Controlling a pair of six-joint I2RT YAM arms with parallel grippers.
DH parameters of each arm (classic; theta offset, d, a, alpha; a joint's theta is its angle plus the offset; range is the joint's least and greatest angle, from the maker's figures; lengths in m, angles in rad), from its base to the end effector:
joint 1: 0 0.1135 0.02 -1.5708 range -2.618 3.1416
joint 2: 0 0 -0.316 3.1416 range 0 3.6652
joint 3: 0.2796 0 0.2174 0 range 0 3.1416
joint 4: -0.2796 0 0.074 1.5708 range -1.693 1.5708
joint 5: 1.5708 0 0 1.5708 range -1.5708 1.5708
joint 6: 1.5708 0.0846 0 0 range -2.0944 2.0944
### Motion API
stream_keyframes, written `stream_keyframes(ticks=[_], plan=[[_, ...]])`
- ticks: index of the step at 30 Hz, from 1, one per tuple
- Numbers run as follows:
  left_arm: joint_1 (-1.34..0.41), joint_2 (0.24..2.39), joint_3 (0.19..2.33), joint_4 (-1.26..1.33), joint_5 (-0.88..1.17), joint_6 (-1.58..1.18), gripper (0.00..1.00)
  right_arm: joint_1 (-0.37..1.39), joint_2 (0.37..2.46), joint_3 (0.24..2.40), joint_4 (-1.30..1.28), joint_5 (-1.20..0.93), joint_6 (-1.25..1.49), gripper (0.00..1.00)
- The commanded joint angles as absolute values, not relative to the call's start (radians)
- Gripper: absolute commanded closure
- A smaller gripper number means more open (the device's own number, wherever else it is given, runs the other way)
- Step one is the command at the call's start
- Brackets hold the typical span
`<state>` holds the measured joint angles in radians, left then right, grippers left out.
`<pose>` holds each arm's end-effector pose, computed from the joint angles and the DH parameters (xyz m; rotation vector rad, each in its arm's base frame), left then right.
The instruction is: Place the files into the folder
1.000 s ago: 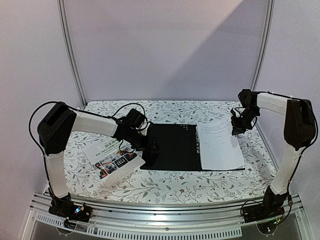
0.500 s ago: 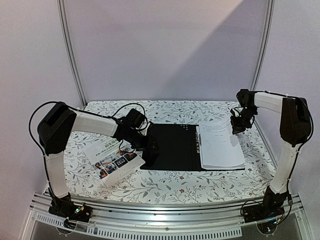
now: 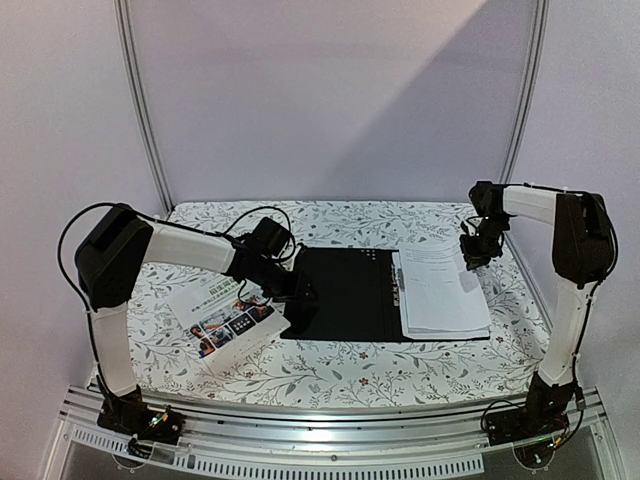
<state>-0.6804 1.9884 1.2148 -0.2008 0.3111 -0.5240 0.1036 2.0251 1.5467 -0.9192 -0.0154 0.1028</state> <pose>0.3151 -0.2884 0.1714 0.3413 2.6865 -0.8205 0.3968 0.0426 0.1983 -0.0032 2.9705 0.0493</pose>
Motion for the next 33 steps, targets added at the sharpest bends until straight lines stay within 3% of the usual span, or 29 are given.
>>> stream_keyframes(ticks=[1,19,33], plan=[[-0.68,2.009,1.219,-0.205,0.331,-0.515,0.5,0.1,2.036,1.574,-0.91,0.031,0.093,1.0],[-0.68,2.016,1.224,-0.21,0.331,-0.507,0.5,0.149,2.059,1.591,-0.905,-0.114,0.071,1.0],[-0.68,2.02,1.224,-0.21,0.332,-0.505,0.51,0.152,2.021,1.585,-0.929,0.029,0.032,1.0]])
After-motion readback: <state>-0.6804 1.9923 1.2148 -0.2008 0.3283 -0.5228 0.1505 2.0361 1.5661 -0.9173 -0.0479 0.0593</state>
